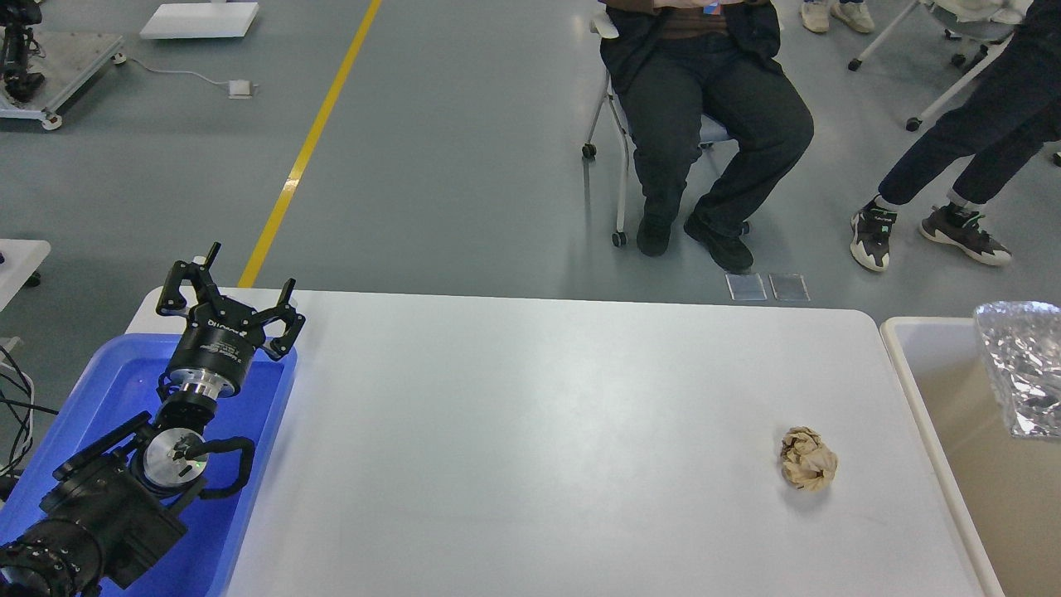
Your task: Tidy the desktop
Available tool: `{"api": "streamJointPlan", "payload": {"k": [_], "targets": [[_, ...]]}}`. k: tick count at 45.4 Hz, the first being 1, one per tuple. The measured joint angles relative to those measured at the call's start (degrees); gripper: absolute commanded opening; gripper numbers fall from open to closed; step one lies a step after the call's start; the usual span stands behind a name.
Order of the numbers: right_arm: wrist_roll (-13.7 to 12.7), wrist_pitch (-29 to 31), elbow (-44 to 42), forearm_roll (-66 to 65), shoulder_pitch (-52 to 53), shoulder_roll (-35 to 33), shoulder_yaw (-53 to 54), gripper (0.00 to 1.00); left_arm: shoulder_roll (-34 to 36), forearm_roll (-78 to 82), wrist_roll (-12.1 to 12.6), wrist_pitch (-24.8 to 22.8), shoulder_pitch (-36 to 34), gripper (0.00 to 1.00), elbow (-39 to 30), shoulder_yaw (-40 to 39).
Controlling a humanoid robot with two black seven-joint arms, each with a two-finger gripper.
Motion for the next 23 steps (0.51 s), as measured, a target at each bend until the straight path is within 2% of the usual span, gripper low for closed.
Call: {"api": "streamJointPlan", "payload": {"k": [4, 14, 15, 16, 18, 19, 23], "targets": [[-2.2, 1.5, -0.4, 2.2, -1.1, 0.6, 0.1, 0.00, 0.0, 0.0, 0.0, 0.0, 0.0, 1.00, 0.0, 0.0], [-5.5, 3.6, -0.9, 5.8, -3.3, 1.5, 0.2, 0.00, 0.0, 0.0, 0.0, 0.0, 0.0, 1.00, 0.0, 0.0], [-5.6, 3.7, -1.0, 6.0, -3.5, 1.6, 0.3, 0.12, 0.0, 0.0, 0.0, 0.0, 0.0, 1.00, 0.0, 0.0], [-5.8, 3.7, -1.0, 6.2, -3.6, 1.7, 0.3, 0.29, 0.0, 0.0, 0.0, 0.0, 0.0, 1.00, 0.0, 0.0], [-6.1, 3.7, -1.2, 6.6, -3.9, 1.9, 0.4, 0.97, 0.0, 0.0, 0.0, 0.0, 0.0, 1.00, 0.0, 0.0], [-6.2, 3.7, -1.2, 6.8, -4.0, 1.9, 0.4, 1.00, 0.0, 0.0, 0.0, 0.0, 0.0, 1.00, 0.0, 0.0], [-6.6, 3.7, -1.4, 7.8, -4.3, 2.2, 1.1, 1.00, 0.0, 0.0, 0.0, 0.0, 0.0, 1.00, 0.0, 0.0]]}}
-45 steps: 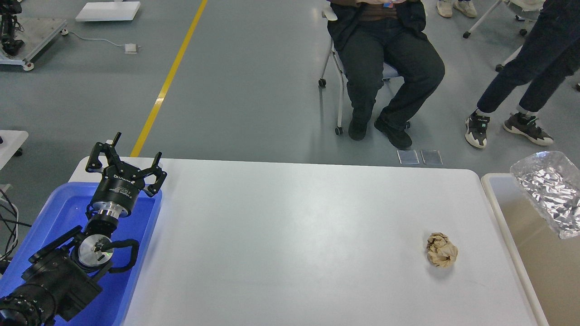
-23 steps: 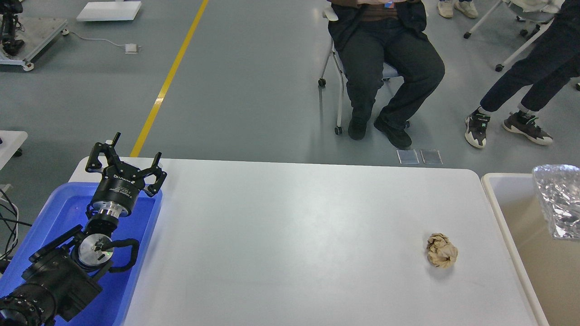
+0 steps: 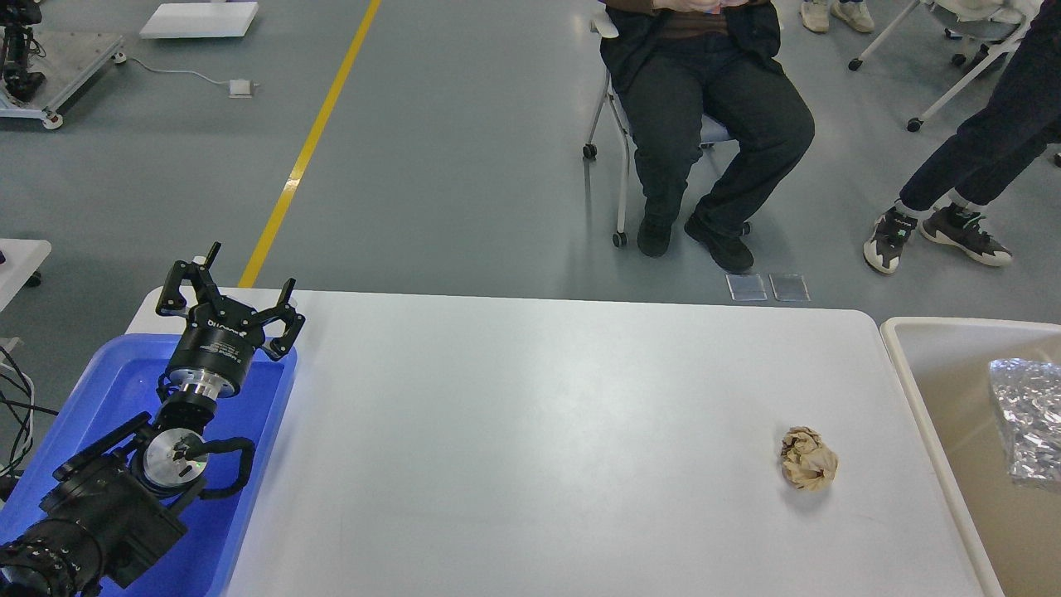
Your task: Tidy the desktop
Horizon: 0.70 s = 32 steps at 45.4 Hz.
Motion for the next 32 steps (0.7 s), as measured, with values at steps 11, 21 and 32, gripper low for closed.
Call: {"api": "streamJointPlan", "payload": {"k": [11, 21, 32], "targets": [[-0.2, -0.2, -0.2, 3.9, -0.4, 0.3, 3.6, 1.00, 0.0, 0.0, 0.0, 0.0, 0.0, 1.00, 0.0, 0.0], [-0.3, -0.3, 0.0, 9.3, 0.5, 0.9, 12.2, 1.00, 0.0, 0.0, 0.0, 0.0, 0.0, 1.00, 0.0, 0.0], [-0.3, -0.1, 1.4, 14.4, 4.0, 1.4, 24.1, 1.00, 0.0, 0.0, 0.0, 0.0, 0.0, 1.00, 0.0, 0.0]]}}
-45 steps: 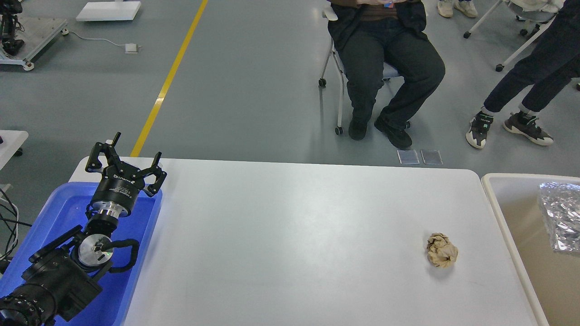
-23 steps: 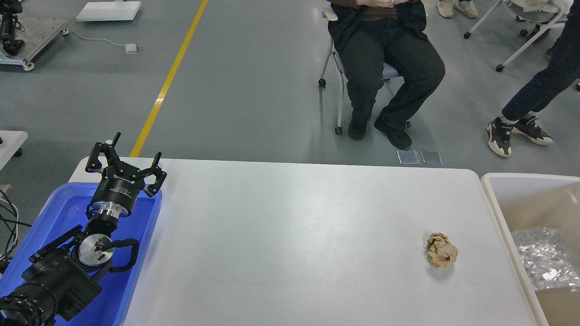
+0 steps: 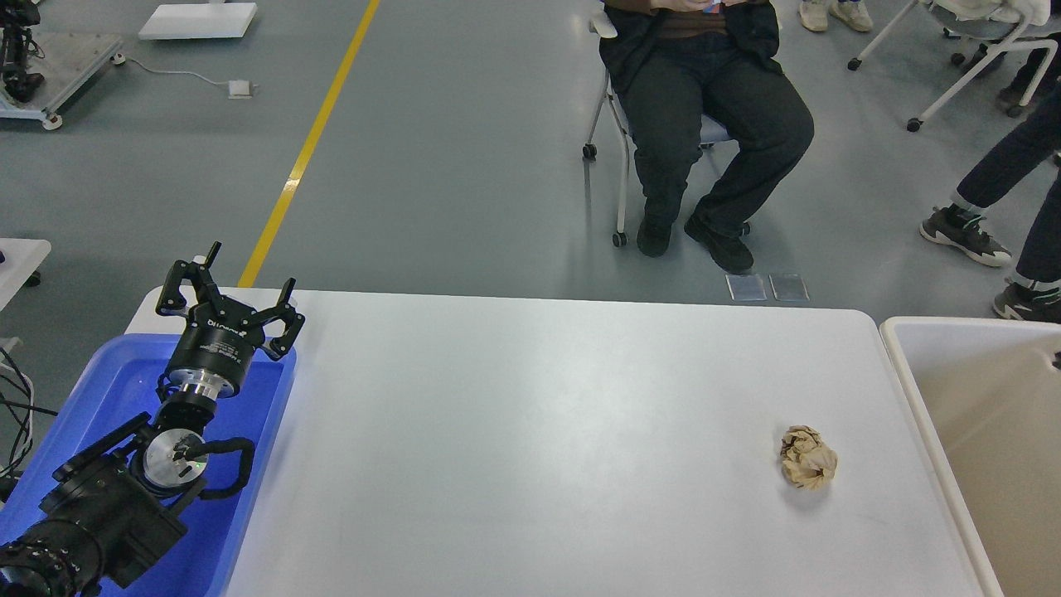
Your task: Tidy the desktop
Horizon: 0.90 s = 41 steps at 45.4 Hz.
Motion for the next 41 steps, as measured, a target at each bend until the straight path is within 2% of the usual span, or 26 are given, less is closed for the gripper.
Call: {"api": "streamJointPlan", "payload": {"k": [7, 26, 41], "targets": [[-0.2, 0.3, 4.2, 5.9, 2.4, -0.5, 8.4, 1.00, 0.0, 0.0, 0.0, 0.0, 0.0, 1.00, 0.0, 0.0], [-0.3, 1.7, 16.8, 22.2, 6.6, -2.5, 19.5, 1.00, 0.0, 0.0, 0.0, 0.0, 0.0, 1.00, 0.0, 0.0], [-0.5, 11.4, 20.5, 33.5, 6.0, 1.6, 27.0, 1.00, 0.0, 0.0, -0.1, 0.0, 0.0, 1.00, 0.0, 0.0]]}}
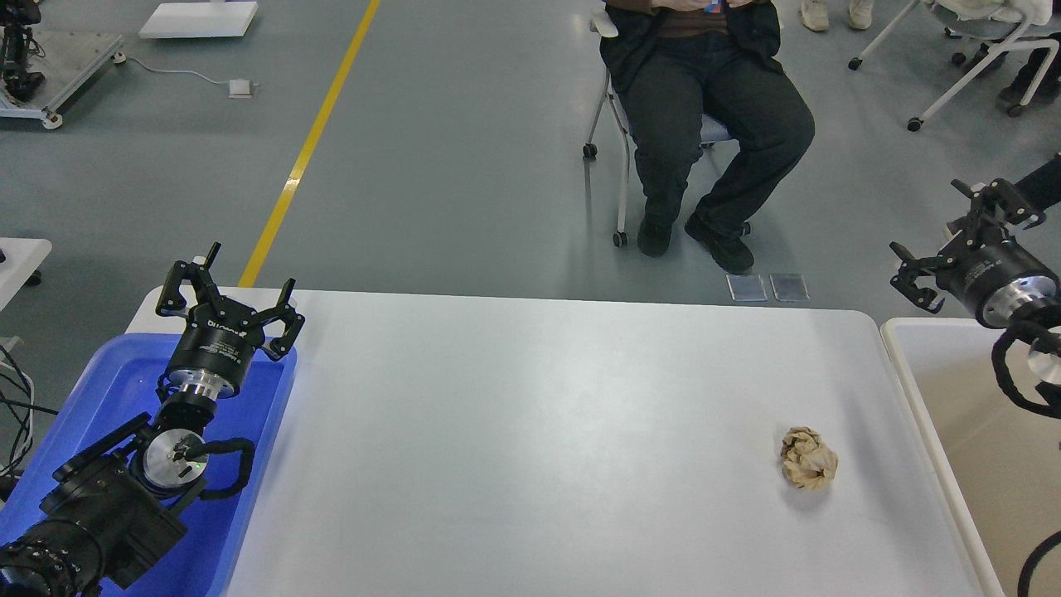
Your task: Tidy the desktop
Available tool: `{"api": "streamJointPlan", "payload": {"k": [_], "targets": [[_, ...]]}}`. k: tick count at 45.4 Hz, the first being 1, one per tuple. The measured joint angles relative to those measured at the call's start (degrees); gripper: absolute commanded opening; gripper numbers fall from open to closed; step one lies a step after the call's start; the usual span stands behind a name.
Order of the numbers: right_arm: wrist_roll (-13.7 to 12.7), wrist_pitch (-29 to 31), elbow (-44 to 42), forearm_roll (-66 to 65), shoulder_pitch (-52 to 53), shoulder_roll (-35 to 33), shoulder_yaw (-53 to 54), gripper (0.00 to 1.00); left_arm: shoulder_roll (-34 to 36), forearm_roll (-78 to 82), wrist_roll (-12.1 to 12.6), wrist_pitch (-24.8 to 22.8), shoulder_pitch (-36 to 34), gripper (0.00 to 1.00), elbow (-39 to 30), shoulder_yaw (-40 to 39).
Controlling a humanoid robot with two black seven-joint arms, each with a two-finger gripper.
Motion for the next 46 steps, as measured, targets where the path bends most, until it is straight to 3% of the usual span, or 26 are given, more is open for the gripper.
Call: {"api": "streamJointPlan", "payload": {"k": [11, 29, 46], "targets": [[0.0, 4.0, 0.7, 3.8, -2.1, 6.5, 5.7, 1.00, 0.0, 0.0, 0.0, 0.0, 0.0, 1.00, 0.0, 0.0], [0.2, 5.5, 0.3, 5.0, -3.9, 18.4, 9.7, 1.00, 0.0, 0.0, 0.0, 0.0, 0.0, 1.00, 0.0, 0.0], [0.4, 5.8, 0.0, 4.9, -5.3, 23.6, 9.7, 1.00, 0.0, 0.0, 0.0, 0.0, 0.0, 1.00, 0.0, 0.0]]}}
